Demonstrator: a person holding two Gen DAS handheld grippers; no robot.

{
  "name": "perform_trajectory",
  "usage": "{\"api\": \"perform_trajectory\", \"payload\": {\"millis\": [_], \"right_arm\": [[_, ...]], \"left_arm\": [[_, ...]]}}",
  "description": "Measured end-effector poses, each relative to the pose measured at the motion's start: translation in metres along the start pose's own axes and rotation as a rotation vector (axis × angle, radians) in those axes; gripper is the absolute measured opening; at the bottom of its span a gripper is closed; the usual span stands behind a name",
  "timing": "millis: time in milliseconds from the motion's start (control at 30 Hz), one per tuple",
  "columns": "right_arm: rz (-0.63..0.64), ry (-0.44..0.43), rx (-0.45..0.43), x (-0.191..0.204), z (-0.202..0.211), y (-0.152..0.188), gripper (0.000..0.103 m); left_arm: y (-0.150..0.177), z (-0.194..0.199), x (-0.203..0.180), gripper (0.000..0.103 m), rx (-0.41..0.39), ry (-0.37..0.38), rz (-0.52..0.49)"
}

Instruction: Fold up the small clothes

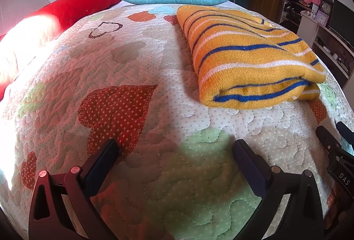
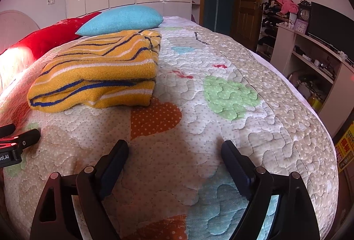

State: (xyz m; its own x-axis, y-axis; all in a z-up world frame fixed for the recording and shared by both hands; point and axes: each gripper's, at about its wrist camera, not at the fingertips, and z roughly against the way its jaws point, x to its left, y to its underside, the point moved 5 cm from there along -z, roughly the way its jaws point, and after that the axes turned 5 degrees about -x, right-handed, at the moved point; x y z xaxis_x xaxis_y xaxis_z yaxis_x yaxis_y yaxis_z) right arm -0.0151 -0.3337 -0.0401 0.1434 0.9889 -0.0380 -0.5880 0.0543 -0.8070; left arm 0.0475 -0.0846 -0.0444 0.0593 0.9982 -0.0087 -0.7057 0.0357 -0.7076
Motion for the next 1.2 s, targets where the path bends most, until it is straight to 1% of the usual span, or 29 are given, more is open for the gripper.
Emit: {"api": "perform_trajectory", "payload": {"millis": [300, 367, 400, 467, 533, 567, 600, 667, 733, 767, 800, 833, 867, 900, 933, 967, 1033, 1067, 1133, 1167, 1200], "right_arm": [[-0.002, 0.003, -0.011, 0.001, 0.003, 0.002, 0.089], [-0.001, 0.001, -0.011, 0.002, 0.004, 0.002, 0.090], [-0.001, -0.001, -0.012, 0.001, 0.004, 0.003, 0.090], [0.000, -0.002, -0.015, 0.002, 0.005, 0.003, 0.090], [0.002, 0.000, -0.018, 0.002, 0.005, 0.003, 0.090], [0.002, 0.000, -0.020, 0.002, 0.005, 0.003, 0.090], [0.001, 0.000, -0.021, 0.002, 0.005, 0.003, 0.090], [0.001, -0.001, -0.024, 0.002, 0.006, 0.003, 0.090], [0.001, -0.003, -0.026, 0.002, 0.006, 0.003, 0.090], [0.002, -0.004, -0.026, 0.002, 0.006, 0.003, 0.090], [0.001, -0.005, -0.025, 0.002, 0.006, 0.003, 0.090], [0.001, -0.006, -0.024, 0.002, 0.006, 0.003, 0.090], [0.001, -0.005, -0.024, 0.002, 0.006, 0.003, 0.090], [0.001, -0.005, -0.025, 0.002, 0.006, 0.003, 0.090], [0.001, -0.006, -0.025, 0.002, 0.006, 0.003, 0.090], [0.000, -0.007, -0.026, 0.002, 0.006, 0.003, 0.090], [-0.001, -0.009, -0.027, 0.002, 0.006, 0.003, 0.090], [-0.001, -0.008, -0.027, 0.002, 0.006, 0.003, 0.090], [-0.001, -0.007, -0.028, 0.002, 0.006, 0.003, 0.090], [-0.001, -0.007, -0.029, 0.002, 0.006, 0.003, 0.090], [-0.001, -0.006, -0.030, 0.002, 0.006, 0.002, 0.090]], "left_arm": [[-0.001, 0.000, 0.000, 0.103, 0.005, 0.002, -0.003], [-0.003, 0.004, 0.001, 0.103, 0.036, 0.023, 0.004], [-0.007, 0.009, 0.001, 0.102, 0.038, 0.056, 0.015], [-0.024, 0.027, 0.002, 0.100, -0.014, 0.141, 0.048], [-0.052, 0.044, 0.003, 0.100, -0.089, 0.165, 0.052], [-0.067, 0.048, 0.002, 0.100, -0.113, 0.176, 0.049], [-0.081, 0.047, 0.000, 0.100, -0.115, 0.193, 0.043], [-0.105, 0.031, -0.009, 0.100, -0.070, 0.214, 0.036], [-0.122, 0.010, -0.019, 0.100, -0.048, 0.211, 0.015], [-0.127, -0.001, -0.023, 0.100, -0.047, 0.192, -0.005], [-0.128, -0.015, -0.026, 0.100, -0.028, 0.152, -0.032], [-0.124, -0.030, -0.028, 0.095, 0.021, 0.103, -0.062], [-0.113, -0.046, -0.030, 0.092, 0.088, 0.097, -0.069], [-0.101, -0.060, -0.031, 0.093, 0.145, 0.133, -0.044], [-0.093, -0.066, -0.027, 0.093, 0.158, 0.170, 0.004], [-0.092, -0.066, -0.021, 0.093, 0.154, 0.197, 0.047], [-0.095, -0.059, -0.014, 0.092, 0.178, 0.224, 0.088], [-0.097, -0.051, -0.011, 0.092, 0.165, 0.234, 0.106], [-0.101, -0.032, -0.008, 0.092, 0.106, 0.242, 0.104], [-0.101, -0.025, -0.007, 0.092, 0.079, 0.231, 0.092], [-0.096, -0.022, -0.005, 0.092, 0.069, 0.211, 0.079]]}}
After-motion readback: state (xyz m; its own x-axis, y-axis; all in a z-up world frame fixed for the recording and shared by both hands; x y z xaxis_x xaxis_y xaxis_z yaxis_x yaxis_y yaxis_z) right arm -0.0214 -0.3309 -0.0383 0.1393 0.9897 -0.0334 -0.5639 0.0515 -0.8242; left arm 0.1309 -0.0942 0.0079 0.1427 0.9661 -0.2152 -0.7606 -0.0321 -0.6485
